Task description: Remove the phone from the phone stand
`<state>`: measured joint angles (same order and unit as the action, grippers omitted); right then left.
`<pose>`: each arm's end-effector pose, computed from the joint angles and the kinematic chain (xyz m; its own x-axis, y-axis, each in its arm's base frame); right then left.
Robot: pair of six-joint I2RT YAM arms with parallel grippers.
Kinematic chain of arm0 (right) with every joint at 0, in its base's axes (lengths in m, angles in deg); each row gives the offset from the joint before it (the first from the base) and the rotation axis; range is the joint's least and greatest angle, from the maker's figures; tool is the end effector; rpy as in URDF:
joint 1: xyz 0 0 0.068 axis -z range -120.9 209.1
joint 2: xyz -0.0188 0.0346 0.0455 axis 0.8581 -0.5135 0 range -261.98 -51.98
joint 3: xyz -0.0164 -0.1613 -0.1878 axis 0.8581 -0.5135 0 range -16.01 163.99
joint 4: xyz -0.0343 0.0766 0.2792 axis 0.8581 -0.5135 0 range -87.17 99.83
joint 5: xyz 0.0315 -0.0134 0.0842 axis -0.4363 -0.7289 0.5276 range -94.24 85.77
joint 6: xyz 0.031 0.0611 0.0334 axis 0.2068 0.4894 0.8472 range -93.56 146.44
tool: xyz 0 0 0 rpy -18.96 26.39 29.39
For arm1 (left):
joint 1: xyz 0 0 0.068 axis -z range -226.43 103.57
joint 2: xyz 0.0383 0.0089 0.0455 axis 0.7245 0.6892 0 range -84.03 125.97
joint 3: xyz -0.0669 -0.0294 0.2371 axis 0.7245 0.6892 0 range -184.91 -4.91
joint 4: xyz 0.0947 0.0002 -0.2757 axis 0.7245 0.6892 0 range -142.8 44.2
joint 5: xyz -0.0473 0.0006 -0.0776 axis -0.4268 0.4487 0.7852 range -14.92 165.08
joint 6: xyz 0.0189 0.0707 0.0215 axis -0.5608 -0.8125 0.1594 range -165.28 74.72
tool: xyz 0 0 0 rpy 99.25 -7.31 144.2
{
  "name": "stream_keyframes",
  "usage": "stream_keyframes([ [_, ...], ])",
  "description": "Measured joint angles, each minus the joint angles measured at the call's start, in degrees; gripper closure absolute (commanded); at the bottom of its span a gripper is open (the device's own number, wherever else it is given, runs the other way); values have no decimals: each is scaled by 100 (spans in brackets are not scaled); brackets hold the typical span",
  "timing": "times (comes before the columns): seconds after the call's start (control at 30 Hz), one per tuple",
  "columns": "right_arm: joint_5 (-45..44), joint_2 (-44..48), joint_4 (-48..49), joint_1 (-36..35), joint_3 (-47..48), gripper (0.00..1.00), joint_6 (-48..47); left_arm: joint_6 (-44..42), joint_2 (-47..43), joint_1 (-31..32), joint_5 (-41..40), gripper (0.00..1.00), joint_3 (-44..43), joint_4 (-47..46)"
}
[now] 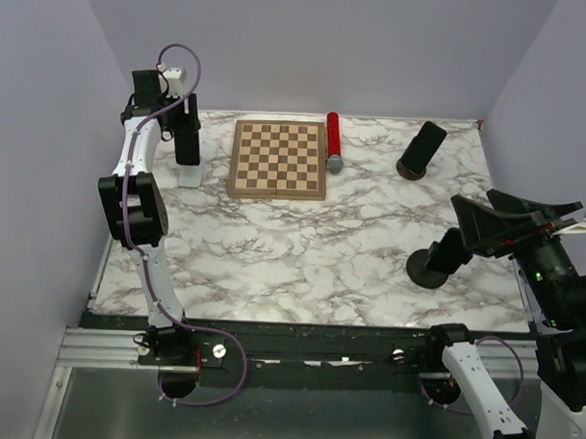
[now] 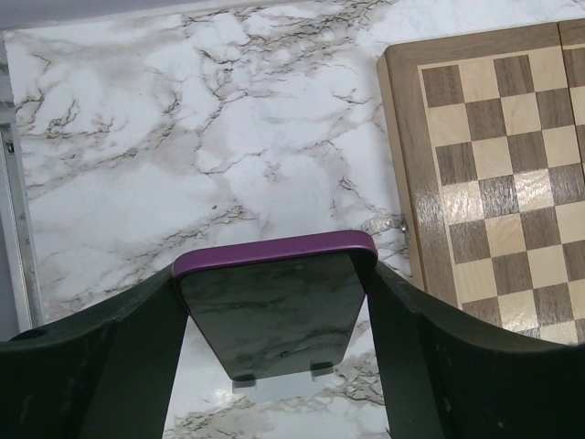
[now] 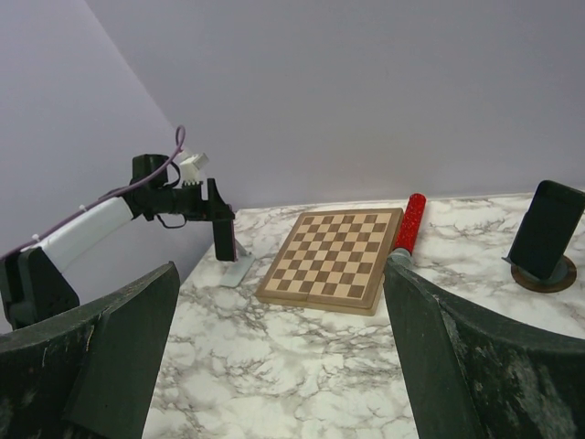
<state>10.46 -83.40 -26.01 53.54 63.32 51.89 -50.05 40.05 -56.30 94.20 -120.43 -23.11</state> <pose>0.0891 0.0251 0.5120 0.0415 0.4217 -0.9058 -0.3970 0.8389 0.3724 0.5378 0.0721 0.2455 -0.6003 -0.0247 -0.7994 0.1419 0.9804 -0.1368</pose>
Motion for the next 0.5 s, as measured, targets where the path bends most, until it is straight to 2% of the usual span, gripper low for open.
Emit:
stream_keyframes([
  [0.33, 0, 0, 9, 0, 11, 0, 0, 17, 26, 61, -52, 57, -52, 39],
  [0.43, -2, 0, 15, 0, 11, 0, 0, 31, 13, 61, -63, 71, -17, -2],
  [0.5, 0, 0, 17, 0, 11, 0, 2, 61, -11, 61, -114, 71, 7, -11],
])
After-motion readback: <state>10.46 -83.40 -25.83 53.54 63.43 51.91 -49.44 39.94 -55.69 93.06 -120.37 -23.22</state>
